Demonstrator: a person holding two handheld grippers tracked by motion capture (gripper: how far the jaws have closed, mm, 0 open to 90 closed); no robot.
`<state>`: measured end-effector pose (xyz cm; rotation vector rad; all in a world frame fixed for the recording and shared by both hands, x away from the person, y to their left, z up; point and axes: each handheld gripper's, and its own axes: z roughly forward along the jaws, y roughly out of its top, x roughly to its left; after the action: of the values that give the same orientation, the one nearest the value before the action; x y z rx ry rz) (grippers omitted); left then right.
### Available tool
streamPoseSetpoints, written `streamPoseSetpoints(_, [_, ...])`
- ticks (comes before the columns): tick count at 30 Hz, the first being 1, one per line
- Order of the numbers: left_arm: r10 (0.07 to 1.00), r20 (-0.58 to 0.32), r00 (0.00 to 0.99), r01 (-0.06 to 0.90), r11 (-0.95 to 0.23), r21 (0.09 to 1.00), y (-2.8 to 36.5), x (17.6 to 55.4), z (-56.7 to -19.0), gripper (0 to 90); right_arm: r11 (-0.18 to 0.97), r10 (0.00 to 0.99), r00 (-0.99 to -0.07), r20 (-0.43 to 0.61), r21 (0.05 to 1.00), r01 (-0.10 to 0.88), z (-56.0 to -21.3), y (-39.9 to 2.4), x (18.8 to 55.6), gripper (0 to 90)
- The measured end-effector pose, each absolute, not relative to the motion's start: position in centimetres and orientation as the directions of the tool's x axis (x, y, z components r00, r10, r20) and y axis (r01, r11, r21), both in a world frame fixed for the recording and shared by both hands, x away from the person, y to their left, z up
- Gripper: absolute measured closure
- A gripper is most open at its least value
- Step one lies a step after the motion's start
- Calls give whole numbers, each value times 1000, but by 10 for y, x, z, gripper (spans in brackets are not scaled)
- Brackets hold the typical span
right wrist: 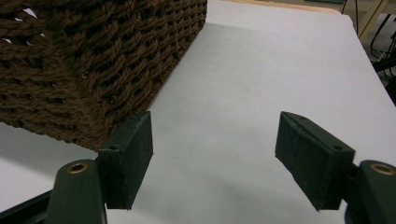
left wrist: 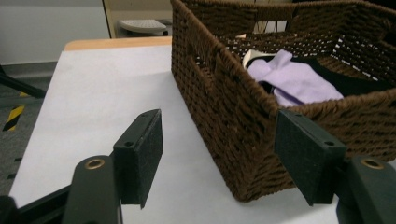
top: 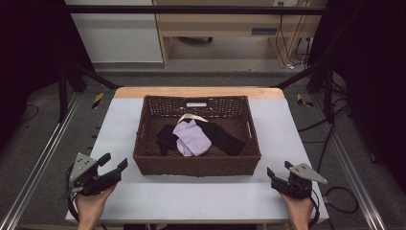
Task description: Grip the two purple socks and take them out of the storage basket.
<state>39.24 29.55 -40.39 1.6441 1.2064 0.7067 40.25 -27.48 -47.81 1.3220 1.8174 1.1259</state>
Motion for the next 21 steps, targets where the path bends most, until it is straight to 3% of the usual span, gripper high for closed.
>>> streamPoseSetpoints(21, [913,-41,407,321,-100,942,267,417,-356,343,145,951,-310,-5,890,432,-480,-274,404,290])
